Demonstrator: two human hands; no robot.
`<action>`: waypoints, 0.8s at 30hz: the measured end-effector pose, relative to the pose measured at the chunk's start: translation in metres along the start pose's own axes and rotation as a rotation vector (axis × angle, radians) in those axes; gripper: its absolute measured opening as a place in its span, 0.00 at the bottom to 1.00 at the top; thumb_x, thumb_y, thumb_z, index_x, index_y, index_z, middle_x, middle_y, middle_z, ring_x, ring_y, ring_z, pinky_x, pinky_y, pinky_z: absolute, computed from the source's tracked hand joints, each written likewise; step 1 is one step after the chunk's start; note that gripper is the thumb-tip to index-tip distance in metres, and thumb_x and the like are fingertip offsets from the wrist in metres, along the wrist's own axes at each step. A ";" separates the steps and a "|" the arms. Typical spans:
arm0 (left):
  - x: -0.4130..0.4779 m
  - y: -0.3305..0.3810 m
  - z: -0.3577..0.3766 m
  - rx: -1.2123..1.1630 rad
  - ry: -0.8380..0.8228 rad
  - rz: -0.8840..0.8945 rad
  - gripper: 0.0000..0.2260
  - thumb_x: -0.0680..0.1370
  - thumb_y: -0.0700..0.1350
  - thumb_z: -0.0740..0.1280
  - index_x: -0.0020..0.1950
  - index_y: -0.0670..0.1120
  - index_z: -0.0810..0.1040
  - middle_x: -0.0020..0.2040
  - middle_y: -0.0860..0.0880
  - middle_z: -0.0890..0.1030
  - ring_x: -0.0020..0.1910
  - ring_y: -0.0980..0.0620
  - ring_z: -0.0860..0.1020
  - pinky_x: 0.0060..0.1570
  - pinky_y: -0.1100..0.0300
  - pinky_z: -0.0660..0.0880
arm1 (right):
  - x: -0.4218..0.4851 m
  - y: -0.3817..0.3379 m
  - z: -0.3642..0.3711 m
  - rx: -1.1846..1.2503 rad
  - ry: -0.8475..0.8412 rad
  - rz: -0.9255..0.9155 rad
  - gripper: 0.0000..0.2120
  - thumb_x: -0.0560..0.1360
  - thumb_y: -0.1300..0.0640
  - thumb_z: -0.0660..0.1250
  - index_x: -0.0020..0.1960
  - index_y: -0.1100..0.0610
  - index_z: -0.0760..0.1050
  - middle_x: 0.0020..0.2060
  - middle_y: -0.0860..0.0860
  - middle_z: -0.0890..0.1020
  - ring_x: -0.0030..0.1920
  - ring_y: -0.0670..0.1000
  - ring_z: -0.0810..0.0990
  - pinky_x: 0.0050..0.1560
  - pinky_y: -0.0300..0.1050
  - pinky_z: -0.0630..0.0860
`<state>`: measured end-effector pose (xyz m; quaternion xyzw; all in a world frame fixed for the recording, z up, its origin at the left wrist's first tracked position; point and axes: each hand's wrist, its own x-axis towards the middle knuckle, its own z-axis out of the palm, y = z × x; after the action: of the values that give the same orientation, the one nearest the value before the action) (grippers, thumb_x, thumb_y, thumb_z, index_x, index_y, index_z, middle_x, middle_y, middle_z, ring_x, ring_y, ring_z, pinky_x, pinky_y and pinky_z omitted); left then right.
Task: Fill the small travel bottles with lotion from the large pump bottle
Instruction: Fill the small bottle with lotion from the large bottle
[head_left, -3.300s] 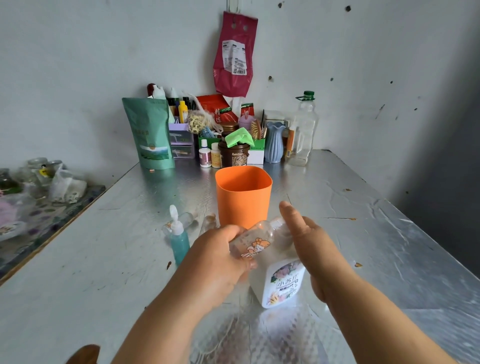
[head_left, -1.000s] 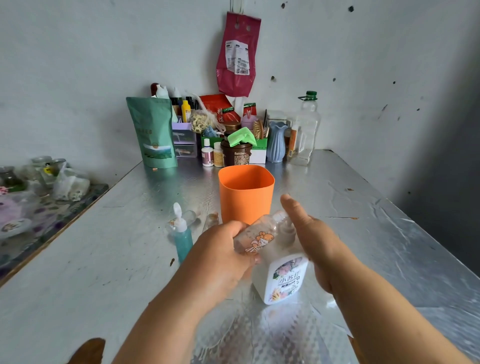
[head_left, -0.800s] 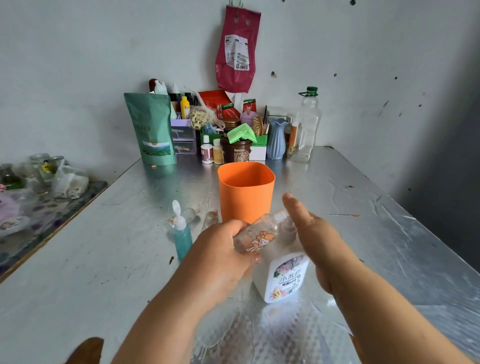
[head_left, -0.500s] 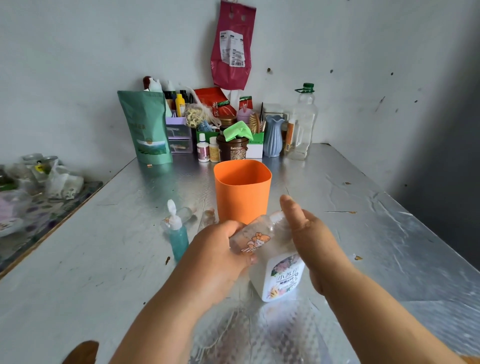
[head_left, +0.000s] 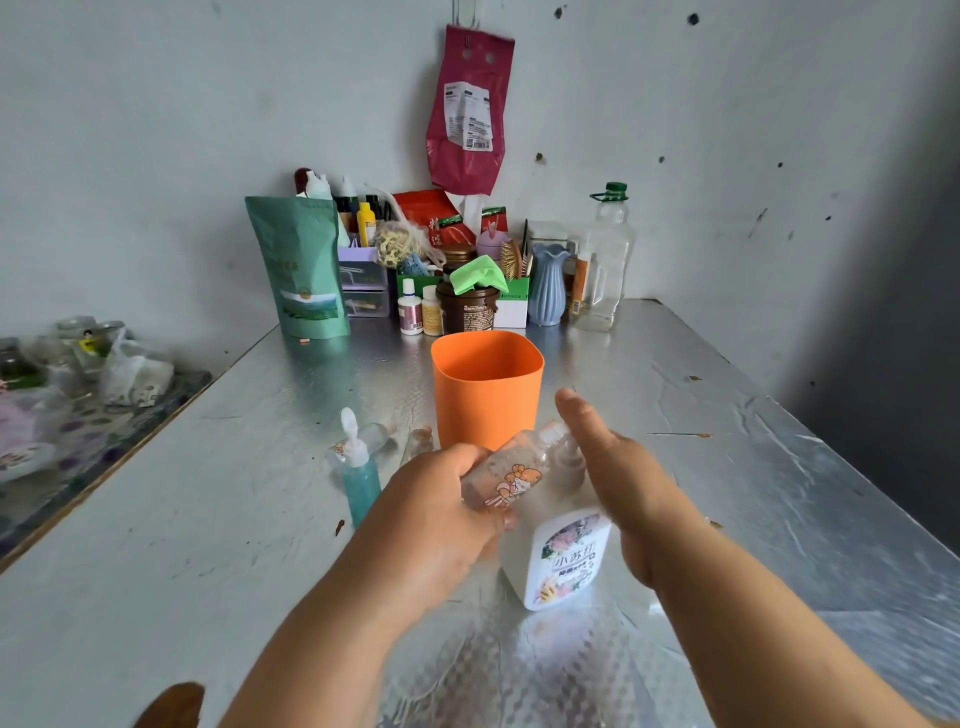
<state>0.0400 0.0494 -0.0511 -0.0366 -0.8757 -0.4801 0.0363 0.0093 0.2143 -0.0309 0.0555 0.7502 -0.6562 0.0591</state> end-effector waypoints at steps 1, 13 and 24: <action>0.000 -0.001 0.000 -0.001 0.000 0.003 0.15 0.71 0.45 0.76 0.56 0.56 0.80 0.49 0.61 0.84 0.49 0.60 0.82 0.54 0.51 0.78 | 0.000 0.001 0.000 0.007 0.004 -0.008 0.29 0.75 0.35 0.59 0.49 0.62 0.79 0.42 0.57 0.83 0.38 0.52 0.80 0.36 0.43 0.71; 0.006 -0.011 0.005 -0.003 -0.006 -0.014 0.15 0.69 0.46 0.77 0.52 0.58 0.80 0.47 0.60 0.84 0.49 0.56 0.82 0.53 0.47 0.78 | 0.011 0.020 0.006 -0.031 0.098 -0.084 0.32 0.71 0.28 0.59 0.55 0.56 0.76 0.47 0.53 0.83 0.50 0.54 0.81 0.49 0.48 0.75; -0.001 -0.002 -0.001 -0.008 -0.002 -0.010 0.12 0.70 0.45 0.75 0.50 0.56 0.80 0.45 0.56 0.84 0.46 0.55 0.83 0.51 0.46 0.79 | 0.001 0.001 -0.006 -0.002 -0.055 -0.033 0.23 0.77 0.37 0.57 0.40 0.55 0.75 0.35 0.50 0.79 0.32 0.43 0.74 0.34 0.35 0.67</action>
<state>0.0406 0.0474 -0.0520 -0.0329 -0.8741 -0.4835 0.0328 0.0083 0.2204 -0.0311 0.0252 0.7497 -0.6577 0.0687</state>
